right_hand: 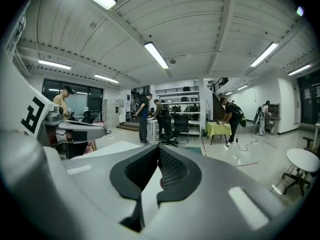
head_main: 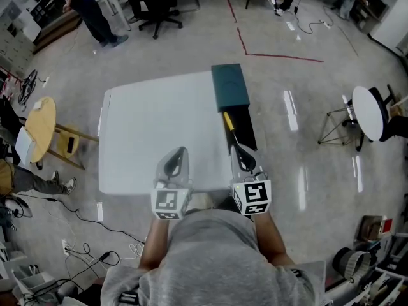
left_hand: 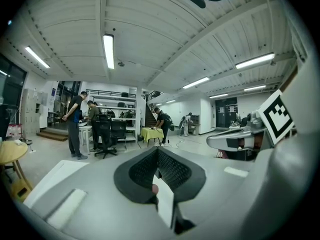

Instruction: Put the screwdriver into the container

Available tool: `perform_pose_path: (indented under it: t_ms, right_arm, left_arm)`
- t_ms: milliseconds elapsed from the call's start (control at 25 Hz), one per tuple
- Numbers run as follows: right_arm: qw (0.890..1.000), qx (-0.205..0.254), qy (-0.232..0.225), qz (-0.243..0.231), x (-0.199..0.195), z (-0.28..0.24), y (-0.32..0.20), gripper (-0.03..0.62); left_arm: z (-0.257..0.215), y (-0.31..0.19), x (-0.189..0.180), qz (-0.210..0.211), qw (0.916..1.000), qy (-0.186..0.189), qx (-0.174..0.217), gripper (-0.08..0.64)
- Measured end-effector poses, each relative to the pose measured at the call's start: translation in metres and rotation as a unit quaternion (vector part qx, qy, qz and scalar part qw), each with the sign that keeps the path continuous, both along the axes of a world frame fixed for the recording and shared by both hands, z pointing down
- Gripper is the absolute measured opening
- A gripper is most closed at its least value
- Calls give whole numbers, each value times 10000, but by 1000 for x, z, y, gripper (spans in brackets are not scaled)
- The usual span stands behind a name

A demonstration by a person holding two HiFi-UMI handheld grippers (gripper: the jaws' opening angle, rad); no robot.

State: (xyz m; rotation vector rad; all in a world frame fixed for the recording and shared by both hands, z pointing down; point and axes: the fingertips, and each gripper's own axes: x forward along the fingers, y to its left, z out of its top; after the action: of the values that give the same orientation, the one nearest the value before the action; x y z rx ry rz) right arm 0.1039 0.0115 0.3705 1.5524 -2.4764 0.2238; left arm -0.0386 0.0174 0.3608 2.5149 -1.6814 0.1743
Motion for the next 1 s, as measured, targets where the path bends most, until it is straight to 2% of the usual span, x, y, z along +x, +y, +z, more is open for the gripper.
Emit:
perform_pose_path:
  t_ms: [1000]
  right_arm:
    - [10000,-52,3,-80,-10,5,0,3]
  left_arm:
    - [1,0,-8,-38,10000,-9,33,12]
